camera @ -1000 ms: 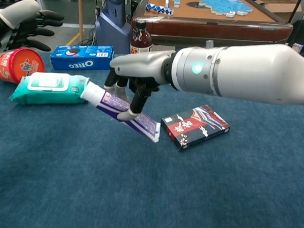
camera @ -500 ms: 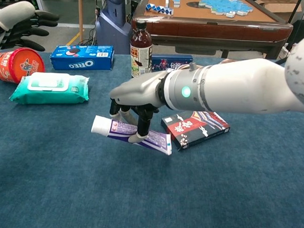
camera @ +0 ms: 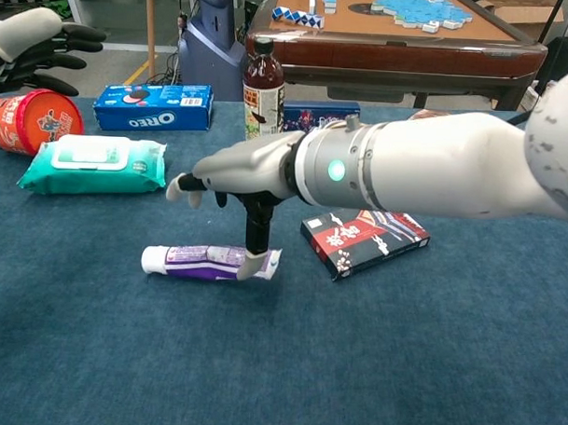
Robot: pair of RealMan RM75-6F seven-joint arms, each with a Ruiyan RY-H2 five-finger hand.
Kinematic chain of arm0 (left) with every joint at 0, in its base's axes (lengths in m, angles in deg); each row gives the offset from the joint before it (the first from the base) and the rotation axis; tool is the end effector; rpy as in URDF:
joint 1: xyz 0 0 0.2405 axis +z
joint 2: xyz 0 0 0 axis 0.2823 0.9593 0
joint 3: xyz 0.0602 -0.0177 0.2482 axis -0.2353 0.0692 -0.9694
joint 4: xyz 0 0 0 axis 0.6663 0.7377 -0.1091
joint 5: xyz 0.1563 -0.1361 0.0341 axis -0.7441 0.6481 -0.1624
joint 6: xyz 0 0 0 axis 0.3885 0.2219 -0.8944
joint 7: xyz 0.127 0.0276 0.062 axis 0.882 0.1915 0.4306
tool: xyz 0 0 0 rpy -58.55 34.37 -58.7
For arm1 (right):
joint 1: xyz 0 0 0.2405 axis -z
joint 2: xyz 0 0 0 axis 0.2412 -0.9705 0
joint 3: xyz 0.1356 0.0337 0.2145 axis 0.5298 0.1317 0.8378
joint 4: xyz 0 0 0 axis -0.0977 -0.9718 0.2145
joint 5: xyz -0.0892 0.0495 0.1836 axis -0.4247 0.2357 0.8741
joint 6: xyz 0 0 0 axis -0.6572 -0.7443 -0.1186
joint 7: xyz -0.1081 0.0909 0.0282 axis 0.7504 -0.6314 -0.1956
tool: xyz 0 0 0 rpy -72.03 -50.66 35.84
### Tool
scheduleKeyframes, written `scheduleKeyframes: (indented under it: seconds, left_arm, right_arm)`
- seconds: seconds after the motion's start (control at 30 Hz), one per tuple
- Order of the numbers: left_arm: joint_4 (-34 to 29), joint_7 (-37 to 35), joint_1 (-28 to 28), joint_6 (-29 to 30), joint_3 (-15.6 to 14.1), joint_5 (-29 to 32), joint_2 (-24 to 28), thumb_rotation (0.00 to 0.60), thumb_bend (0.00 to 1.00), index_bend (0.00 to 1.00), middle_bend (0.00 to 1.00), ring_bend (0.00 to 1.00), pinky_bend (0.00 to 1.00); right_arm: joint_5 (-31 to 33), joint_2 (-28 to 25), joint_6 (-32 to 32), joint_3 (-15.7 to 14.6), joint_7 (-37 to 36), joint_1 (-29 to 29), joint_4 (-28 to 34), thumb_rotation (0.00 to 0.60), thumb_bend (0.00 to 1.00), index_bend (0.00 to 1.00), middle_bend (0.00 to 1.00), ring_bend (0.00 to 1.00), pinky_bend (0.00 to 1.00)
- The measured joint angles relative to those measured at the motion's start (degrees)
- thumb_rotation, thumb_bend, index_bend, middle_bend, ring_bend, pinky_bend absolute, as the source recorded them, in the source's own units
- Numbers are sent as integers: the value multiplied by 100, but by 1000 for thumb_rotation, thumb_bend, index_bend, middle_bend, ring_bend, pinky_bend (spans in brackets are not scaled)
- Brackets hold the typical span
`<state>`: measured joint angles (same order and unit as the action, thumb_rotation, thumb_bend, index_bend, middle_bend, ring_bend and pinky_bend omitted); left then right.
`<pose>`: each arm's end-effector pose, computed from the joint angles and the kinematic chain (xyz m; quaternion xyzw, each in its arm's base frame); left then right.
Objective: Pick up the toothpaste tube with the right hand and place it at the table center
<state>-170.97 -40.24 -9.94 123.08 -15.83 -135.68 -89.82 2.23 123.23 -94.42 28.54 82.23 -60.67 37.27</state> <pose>-0.1695 0.2817 0.0733 -0.5676 -0.5112 -0.5480 0.3409 0.0067 -0.3214 -0.0719 0.8895 -0.2603 0.2736 0.2572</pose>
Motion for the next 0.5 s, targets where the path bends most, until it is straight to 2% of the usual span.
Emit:
scheduleKeyframes:
  seconds: [0.17, 0.2, 0.27, 0.33, 0.4, 0.43, 0.5]
  left_arm:
    - [146, 130, 26, 80, 9, -16, 42, 6, 145, 0, 0, 0, 97]
    - [179, 171, 40, 105, 11, -4, 52, 46, 145, 0, 0, 0, 97]
    - [240, 284, 75, 148, 15, 64, 76, 203, 145, 0, 0, 0, 97]
    - [284, 405, 107, 175, 17, 142, 106, 346, 145, 0, 0, 0, 97]
    - [334, 491, 163, 216, 24, 266, 155, 534, 145, 0, 0, 0, 97]
    - [358, 516, 189, 232, 27, 318, 181, 597, 144, 0, 0, 0, 97]
    - [433, 580, 258, 286, 38, 410, 246, 600, 144, 0, 0, 0, 97]
  right_arm:
    - [-366, -354, -409, 91, -403, 350, 289, 600, 81, 0, 197, 210, 369]
    - [-434, -441, -514, 93, -469, 441, 356, 600, 95, 4, 217, 221, 369]
    - [-609, -659, -794, 75, -605, 679, 512, 600, 137, 41, 255, 250, 370]
    - [-752, -887, -1049, 37, -722, 916, 654, 600, 183, 114, 293, 294, 384]
    - [-925, -1150, -1353, -32, -866, 1214, 803, 600, 226, 206, 339, 345, 416]
    - [-1001, -1260, -1483, -67, -934, 1350, 862, 600, 238, 240, 359, 363, 431]
    - [-1213, -1505, -1796, -171, -1096, 1688, 971, 600, 257, 305, 397, 398, 462]
